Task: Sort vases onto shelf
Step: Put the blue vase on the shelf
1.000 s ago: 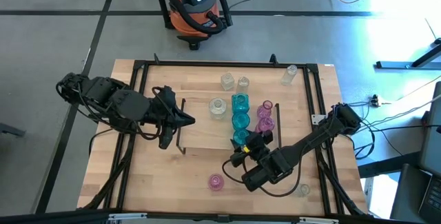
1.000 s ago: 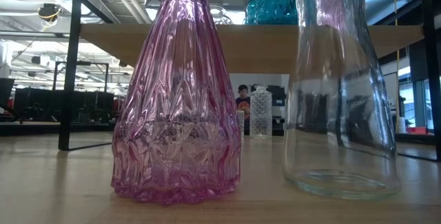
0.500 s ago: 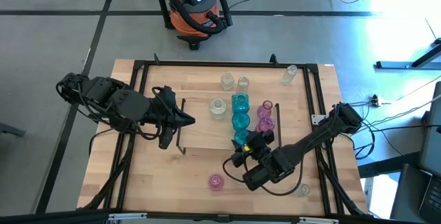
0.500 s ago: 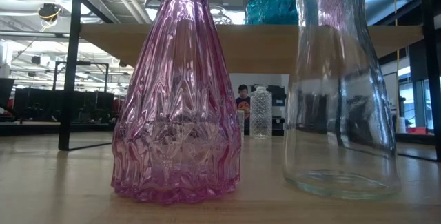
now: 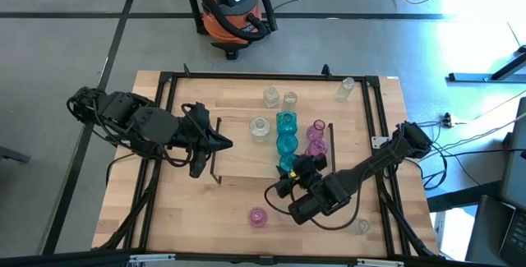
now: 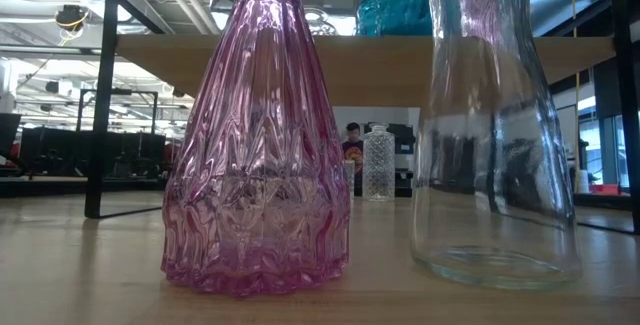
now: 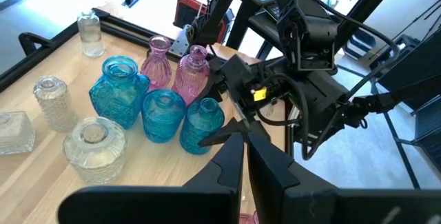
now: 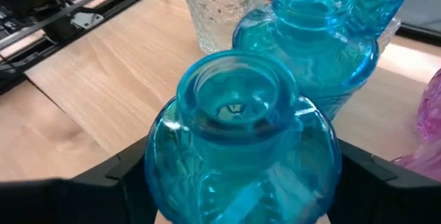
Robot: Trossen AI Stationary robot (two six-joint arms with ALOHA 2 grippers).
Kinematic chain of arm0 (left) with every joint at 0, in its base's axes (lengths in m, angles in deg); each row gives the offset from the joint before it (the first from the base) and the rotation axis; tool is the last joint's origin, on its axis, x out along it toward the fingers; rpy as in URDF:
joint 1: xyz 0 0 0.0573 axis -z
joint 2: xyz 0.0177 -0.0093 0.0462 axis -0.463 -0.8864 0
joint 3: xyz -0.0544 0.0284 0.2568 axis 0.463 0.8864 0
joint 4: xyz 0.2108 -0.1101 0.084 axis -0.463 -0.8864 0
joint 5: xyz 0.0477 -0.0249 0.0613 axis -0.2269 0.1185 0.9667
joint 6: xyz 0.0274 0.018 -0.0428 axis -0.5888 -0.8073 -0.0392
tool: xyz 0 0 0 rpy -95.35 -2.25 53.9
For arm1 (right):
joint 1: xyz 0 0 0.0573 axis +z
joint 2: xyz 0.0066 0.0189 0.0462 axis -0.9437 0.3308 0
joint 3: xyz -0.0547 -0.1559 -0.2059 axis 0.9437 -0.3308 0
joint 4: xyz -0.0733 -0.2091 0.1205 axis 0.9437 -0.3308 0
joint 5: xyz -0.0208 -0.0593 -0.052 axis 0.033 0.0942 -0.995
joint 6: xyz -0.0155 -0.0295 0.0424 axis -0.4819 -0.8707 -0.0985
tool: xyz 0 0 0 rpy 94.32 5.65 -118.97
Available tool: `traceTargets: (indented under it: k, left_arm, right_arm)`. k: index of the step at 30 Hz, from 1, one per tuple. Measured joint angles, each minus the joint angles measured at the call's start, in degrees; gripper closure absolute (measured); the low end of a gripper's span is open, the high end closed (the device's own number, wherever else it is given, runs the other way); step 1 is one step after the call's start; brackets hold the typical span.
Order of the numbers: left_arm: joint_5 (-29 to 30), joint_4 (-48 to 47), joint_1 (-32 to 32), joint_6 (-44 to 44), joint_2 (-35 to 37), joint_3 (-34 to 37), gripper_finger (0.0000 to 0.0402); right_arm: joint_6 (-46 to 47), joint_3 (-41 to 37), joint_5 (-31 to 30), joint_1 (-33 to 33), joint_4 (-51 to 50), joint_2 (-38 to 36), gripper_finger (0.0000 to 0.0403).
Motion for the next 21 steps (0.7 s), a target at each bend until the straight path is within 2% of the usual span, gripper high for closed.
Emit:
traceTargets:
  k: [21]
  left_arm:
    - [-0.34,0.00,0.01,-0.02,0.00,0.00,0.0388]
  right_arm:
    - [-1.02,0.04,1.81,-0.71,1.84,-0.04,0.0104]
